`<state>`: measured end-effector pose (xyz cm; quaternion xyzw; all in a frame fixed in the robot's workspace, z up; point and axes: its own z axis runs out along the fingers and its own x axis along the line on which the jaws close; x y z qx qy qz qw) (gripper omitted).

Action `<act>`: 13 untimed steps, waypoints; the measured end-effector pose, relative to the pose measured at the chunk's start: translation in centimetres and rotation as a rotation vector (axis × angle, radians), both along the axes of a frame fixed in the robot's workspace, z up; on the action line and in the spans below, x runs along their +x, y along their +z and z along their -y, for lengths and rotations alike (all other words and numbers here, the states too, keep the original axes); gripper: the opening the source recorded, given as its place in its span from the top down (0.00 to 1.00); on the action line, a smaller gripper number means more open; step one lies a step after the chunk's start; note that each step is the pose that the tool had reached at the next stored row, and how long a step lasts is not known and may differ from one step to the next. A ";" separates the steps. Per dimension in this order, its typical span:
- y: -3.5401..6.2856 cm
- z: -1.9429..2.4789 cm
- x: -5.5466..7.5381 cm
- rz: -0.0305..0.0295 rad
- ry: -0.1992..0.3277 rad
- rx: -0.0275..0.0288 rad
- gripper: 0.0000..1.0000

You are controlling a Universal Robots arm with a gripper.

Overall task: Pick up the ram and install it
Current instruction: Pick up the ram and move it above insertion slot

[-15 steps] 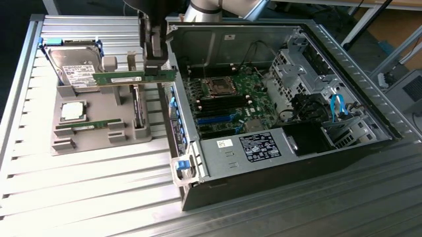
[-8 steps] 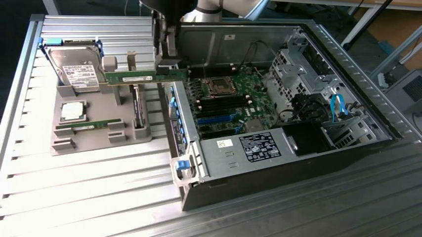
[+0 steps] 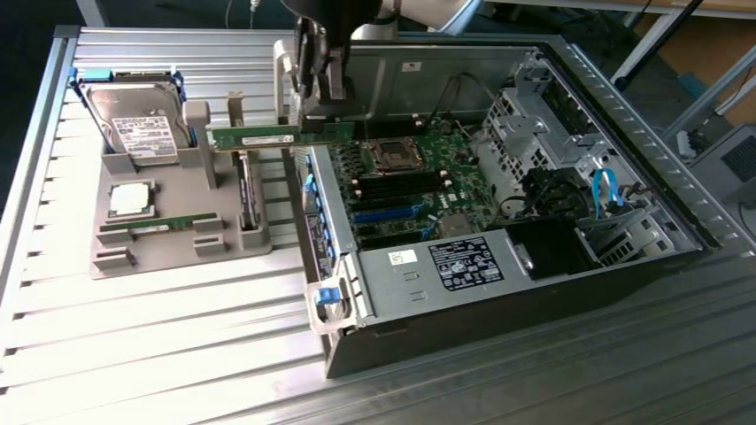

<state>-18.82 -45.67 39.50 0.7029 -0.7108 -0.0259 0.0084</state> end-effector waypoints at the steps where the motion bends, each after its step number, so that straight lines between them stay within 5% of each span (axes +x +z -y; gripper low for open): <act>1: 0.00 0.00 0.2 -0.0002 0.000 0.0000 0.88; 13: 0.00 0.00 4.1 -0.0046 0.003 0.0001 0.88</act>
